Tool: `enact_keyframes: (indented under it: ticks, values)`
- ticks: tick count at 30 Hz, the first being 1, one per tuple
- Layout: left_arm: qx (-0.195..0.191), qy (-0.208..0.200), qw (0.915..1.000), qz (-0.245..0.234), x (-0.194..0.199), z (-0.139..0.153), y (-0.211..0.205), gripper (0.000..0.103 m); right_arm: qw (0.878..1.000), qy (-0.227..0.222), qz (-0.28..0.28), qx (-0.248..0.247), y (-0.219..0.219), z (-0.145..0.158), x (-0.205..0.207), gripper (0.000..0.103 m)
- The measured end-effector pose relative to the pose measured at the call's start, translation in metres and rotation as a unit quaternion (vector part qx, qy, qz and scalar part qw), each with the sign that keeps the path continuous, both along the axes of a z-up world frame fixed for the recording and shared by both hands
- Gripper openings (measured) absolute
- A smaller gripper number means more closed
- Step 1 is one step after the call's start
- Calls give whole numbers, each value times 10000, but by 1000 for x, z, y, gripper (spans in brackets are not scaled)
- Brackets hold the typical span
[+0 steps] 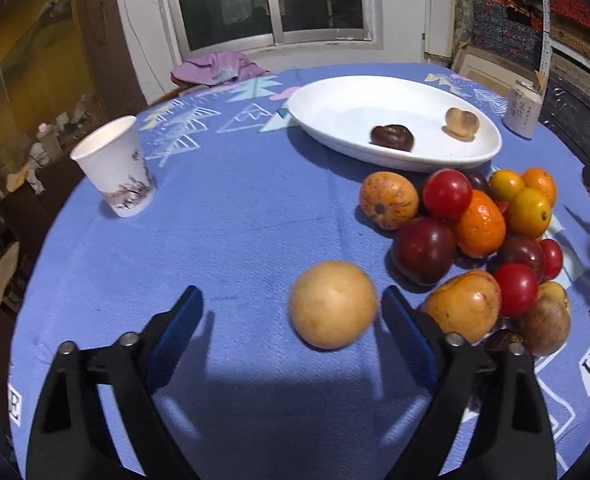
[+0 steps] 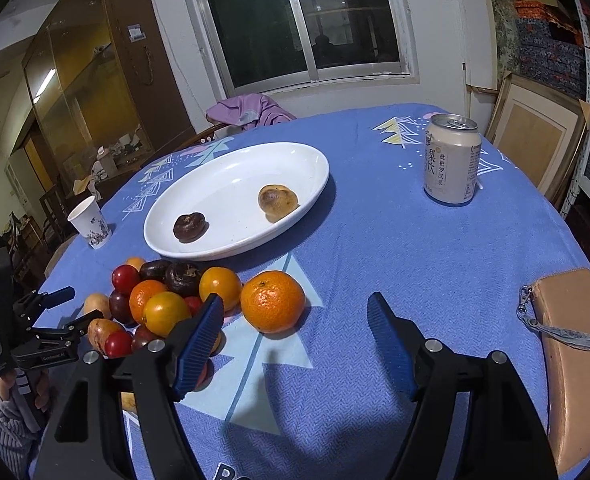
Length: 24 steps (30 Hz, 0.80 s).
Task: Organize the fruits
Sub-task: 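Grasp the round yellow pear with the left gripper, then place the yellow pear on the plate while the right gripper carries a tangerine there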
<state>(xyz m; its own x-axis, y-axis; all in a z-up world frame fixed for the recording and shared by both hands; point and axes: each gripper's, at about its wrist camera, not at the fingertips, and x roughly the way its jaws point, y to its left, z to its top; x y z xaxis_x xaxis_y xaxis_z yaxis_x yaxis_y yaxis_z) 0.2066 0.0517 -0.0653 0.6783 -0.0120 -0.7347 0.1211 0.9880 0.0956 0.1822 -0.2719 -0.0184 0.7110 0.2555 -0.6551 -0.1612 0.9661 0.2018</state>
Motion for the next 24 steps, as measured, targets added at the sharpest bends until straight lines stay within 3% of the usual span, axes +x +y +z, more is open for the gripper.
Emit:
enact_keyframes:
  ticks: [3,10,15,17,19,24]
  values:
    - [-320,218,9992,-129,4,-4,0,62,10000,-38,39,-80,4,-1,0,75]
    - [-581,321,9975,-244,6,-8,0,46,9999,21,58,-146,6,-6,1,75]
    - [-717,334,9967,-189,7,-8,3,45,9997,79,102,-204,10,-11,3,74]
    - [-746,301,9967,-70,8,-6,8,45,9996,68,127,-257,12,-12,2,69]
    - [-787,272,9965,36,9,-4,13,45,9993,111,197,-288,16,-14,3,58]
    - [-970,274,9949,73,9,0,17,45,9981,148,272,-538,26,-21,7,54]
